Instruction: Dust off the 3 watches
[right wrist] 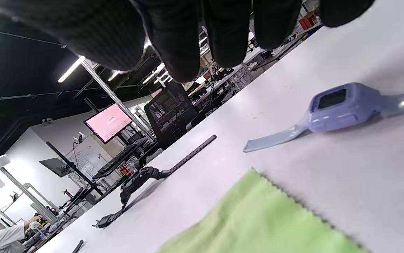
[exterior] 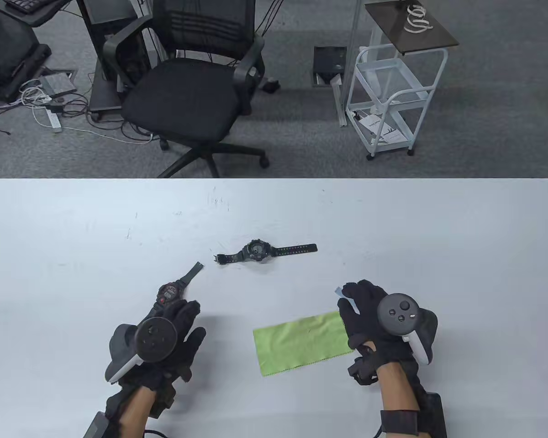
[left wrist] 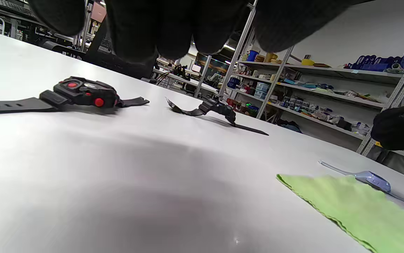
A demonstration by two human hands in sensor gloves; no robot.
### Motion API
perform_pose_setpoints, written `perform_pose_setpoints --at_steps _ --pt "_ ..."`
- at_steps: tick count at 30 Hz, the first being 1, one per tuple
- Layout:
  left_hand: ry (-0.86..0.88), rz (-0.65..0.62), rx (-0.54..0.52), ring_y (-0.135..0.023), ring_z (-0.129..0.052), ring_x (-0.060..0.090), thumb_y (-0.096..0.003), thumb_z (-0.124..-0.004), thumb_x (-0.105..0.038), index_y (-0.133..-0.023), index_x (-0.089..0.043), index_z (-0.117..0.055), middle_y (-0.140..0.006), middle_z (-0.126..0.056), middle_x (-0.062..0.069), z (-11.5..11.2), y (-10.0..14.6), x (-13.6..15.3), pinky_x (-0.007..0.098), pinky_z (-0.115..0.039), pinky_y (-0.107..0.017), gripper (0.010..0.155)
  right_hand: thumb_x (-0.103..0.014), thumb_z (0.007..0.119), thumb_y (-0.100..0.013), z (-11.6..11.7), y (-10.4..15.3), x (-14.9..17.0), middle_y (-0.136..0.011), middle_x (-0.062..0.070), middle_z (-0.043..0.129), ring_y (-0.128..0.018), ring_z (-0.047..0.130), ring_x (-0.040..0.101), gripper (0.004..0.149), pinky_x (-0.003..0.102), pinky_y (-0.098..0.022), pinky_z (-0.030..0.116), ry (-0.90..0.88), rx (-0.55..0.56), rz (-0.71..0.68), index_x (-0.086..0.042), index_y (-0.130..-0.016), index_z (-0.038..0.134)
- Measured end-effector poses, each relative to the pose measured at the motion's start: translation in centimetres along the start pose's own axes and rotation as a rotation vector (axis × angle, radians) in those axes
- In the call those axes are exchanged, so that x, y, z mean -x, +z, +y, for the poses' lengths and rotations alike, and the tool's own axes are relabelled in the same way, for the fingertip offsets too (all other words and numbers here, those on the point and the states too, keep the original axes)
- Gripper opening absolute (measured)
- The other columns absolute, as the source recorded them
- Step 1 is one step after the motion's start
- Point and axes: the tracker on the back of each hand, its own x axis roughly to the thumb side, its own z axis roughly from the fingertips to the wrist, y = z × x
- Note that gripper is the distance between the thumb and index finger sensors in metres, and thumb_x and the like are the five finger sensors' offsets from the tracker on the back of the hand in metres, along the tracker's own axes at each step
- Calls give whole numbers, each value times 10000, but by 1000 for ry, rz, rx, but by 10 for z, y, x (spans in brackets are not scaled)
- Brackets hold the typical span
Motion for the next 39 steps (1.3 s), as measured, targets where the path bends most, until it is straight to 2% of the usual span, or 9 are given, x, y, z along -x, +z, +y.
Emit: perform_pose_setpoints --at_steps 12,17,22,28,33,39 --pt "-23 -13 47 -1028 -680 464 -547 -739 -486 -1130 -159 -595 -1162 -621 156 -10 -12 -1 760 -522 -701 684 -490 746 -553 17 2 -25 -1122 205 599 -1019 551 504 617 747 -654 476 79 -75 -135 -151 -1068 716" --pt "-3 -22 28 -1024 -685 463 -544 -739 -486 -1127 -158 -598 -1159 -624 159 -9 -6 -1 758 -527 -698 683 -489 749 -553 22 5 -36 -1118 202 611 -1013 570 499 614 744 -654 487 82 -91 -179 -151 -1065 722" --pt "19 -36 0 -1024 -685 464 -544 -741 -484 -1126 -159 -601 -1158 -626 158 -5 -3 -4 758 -525 -700 681 -487 756 -551 26 5 -38 -1107 198 635 -998 609 488 610 734 -652 509 84 -111 -190 -150 -1059 733" --pt "-3 -40 33 -1024 -685 463 -546 -738 -487 -1127 -157 -599 -1159 -624 158 -10 -7 -6 757 -527 -699 683 -446 820 -541 29 0 -34 -1072 177 707 -961 695 463 589 717 -646 557 94 -156 -170 -148 -1045 751" --pt "12 -39 29 -1024 -685 462 -546 -737 -488 -1126 -157 -599 -1157 -627 159 -9 -6 -6 757 -528 -697 682 -409 881 -521 41 -3 -46 -1099 131 690 -993 686 432 620 714 -668 550 258 -228 -197 -187 -1073 707" --pt "21 -42 36 -1022 -687 462 -545 -738 -487 -1124 -157 -605 -1154 -632 161 -10 -6 -6 756 -530 -697 680 -401 916 -509 77 -17 -54 -1176 105 567 -1070 574 434 751 734 -703 489 478 -405 -156 -212 -1147 569"
